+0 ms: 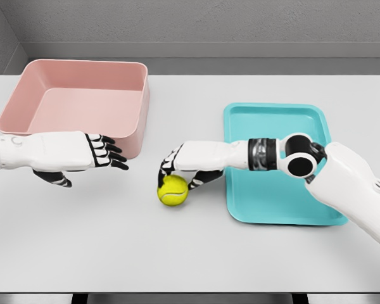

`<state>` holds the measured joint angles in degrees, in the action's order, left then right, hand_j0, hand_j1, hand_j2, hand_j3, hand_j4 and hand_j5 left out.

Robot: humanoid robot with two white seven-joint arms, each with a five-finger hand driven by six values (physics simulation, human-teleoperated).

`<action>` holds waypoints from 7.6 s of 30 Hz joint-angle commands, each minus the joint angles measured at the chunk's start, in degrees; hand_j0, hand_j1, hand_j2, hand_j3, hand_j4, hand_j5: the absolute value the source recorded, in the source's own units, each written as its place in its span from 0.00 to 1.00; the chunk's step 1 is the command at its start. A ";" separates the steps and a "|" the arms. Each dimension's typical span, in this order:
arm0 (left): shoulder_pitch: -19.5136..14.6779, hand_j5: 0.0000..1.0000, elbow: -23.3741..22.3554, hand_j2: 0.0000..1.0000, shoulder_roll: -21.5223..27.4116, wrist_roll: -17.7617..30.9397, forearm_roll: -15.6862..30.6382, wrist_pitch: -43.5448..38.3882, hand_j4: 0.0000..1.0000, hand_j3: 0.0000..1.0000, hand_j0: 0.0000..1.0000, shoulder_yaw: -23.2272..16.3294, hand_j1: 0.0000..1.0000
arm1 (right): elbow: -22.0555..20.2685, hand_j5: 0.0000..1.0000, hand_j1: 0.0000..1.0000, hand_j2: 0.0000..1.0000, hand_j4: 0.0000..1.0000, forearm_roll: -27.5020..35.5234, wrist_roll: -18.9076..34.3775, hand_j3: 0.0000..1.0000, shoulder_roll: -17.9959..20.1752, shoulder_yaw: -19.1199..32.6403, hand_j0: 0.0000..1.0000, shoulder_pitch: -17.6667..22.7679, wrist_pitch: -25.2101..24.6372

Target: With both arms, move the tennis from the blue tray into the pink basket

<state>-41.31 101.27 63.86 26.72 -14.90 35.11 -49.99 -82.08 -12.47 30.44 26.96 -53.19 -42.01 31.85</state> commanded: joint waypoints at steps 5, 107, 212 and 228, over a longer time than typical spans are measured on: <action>0.00 1.00 -0.02 1.00 0.21 -0.18 0.31 -0.11 1.00 1.00 1.00 0.07 1.00 | 0.08 0.99 0.99 0.99 0.99 0.43 -0.11 0.99 -0.24 -0.60 0.99 -0.09 -3.37; -9.49 1.00 -9.95 1.00 -23.25 8.28 7.35 -7.69 1.00 1.00 1.00 -13.73 1.00 | 13.35 1.00 1.00 1.00 1.00 1.13 -15.41 1.00 20.95 10.30 1.00 -1.85 3.15; -18.02 0.39 -19.53 0.39 -21.32 8.28 11.83 -0.11 0.39 0.39 0.39 -8.46 0.39 | 16.08 1.00 1.00 1.00 1.00 1.13 -15.41 1.00 20.77 10.21 1.00 -2.28 3.15; -20.65 0.39 -34.04 0.39 -22.29 8.28 11.04 -0.11 0.39 0.39 0.39 -7.14 0.39 | 16.08 1.00 1.00 1.00 1.00 1.13 -15.41 1.00 20.77 10.21 1.00 -2.28 3.15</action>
<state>-61.96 69.48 41.61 35.04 -4.15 35.21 -57.36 -65.99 -11.73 15.06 47.63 -43.05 -44.30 35.08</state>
